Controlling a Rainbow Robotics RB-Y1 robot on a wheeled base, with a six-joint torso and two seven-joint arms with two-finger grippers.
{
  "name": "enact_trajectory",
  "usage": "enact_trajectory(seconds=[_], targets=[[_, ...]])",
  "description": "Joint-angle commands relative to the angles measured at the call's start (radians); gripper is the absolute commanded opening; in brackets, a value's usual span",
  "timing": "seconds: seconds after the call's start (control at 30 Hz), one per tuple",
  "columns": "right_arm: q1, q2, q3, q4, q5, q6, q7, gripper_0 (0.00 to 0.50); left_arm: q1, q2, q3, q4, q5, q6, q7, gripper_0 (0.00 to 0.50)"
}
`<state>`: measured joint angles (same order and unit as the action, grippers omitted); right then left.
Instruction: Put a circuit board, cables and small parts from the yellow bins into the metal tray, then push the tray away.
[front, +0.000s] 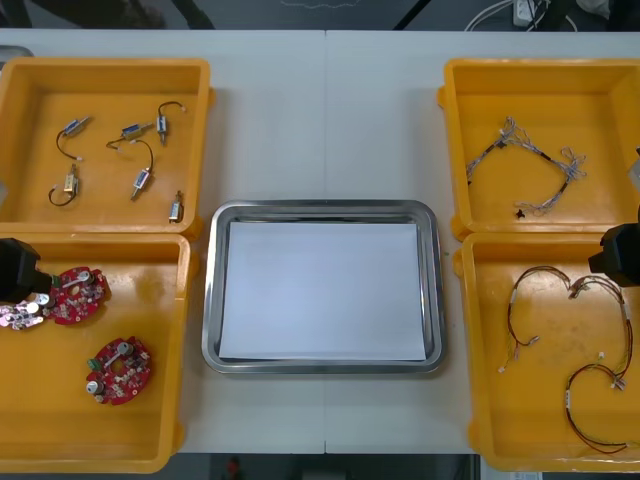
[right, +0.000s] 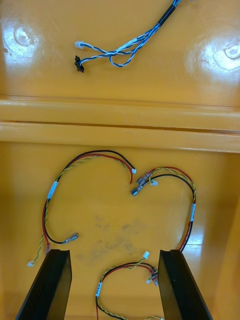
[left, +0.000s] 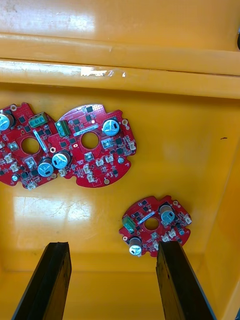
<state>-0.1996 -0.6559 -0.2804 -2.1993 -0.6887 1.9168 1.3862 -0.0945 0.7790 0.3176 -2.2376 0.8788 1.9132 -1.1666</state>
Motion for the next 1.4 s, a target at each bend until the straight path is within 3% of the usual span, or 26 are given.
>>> enact_trajectory(seconds=[0.03, 1.4], targets=[[0.012, -0.014, -0.031, -0.007, -0.008, 0.003, -0.038, 0.500, 0.019, 0.040, 0.027, -0.030, 0.006, 0.007, -0.078, 0.500], [0.012, -0.014, -0.031, -0.007, -0.008, 0.003, -0.038, 0.500, 0.019, 0.040, 0.027, -0.030, 0.006, 0.007, -0.078, 0.500]])
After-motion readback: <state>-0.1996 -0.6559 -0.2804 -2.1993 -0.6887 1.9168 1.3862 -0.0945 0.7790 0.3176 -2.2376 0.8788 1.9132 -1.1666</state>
